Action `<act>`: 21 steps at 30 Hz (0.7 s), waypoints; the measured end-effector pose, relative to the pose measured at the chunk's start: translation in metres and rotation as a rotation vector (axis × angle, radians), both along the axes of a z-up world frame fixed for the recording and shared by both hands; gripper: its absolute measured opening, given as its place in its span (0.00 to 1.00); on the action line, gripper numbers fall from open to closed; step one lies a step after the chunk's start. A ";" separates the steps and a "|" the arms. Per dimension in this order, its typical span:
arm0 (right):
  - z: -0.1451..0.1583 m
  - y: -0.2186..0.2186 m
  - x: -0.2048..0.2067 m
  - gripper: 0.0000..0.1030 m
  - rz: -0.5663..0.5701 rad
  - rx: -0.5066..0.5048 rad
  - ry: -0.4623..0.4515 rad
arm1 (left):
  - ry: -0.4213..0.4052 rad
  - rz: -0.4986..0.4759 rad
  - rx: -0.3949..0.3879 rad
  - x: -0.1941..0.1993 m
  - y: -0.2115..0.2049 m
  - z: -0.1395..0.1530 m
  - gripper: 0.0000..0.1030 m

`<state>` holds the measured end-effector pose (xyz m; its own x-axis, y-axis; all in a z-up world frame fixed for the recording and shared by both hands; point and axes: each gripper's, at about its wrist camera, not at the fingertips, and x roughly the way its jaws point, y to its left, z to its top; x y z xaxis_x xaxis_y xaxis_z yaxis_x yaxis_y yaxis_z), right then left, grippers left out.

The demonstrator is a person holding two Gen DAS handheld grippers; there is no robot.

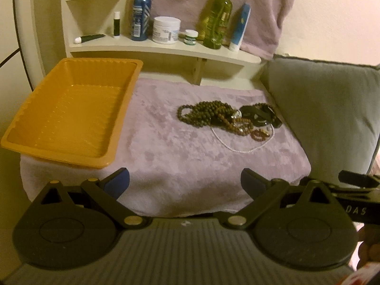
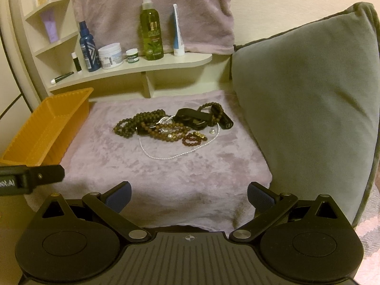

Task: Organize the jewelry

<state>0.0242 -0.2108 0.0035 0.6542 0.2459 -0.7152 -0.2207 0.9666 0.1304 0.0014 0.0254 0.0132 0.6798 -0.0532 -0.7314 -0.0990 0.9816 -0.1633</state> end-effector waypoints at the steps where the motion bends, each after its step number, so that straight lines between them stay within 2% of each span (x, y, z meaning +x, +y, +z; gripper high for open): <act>1: 0.000 0.001 0.001 1.00 0.001 0.003 0.002 | -0.003 0.004 -0.005 0.000 0.003 0.001 0.96; 7: -0.003 0.007 0.005 1.00 0.009 0.014 0.010 | -0.027 0.021 -0.067 -0.001 0.025 0.006 0.96; 13: -0.006 0.019 0.011 1.00 0.027 0.046 0.005 | -0.093 0.030 -0.123 -0.005 0.064 0.017 0.96; 16: -0.006 0.027 0.015 1.00 0.042 0.063 -0.016 | -0.126 0.047 -0.120 -0.008 0.092 0.022 0.96; 21: -0.004 0.045 0.022 1.00 0.079 0.089 -0.069 | -0.154 0.114 -0.050 -0.018 0.148 0.020 0.96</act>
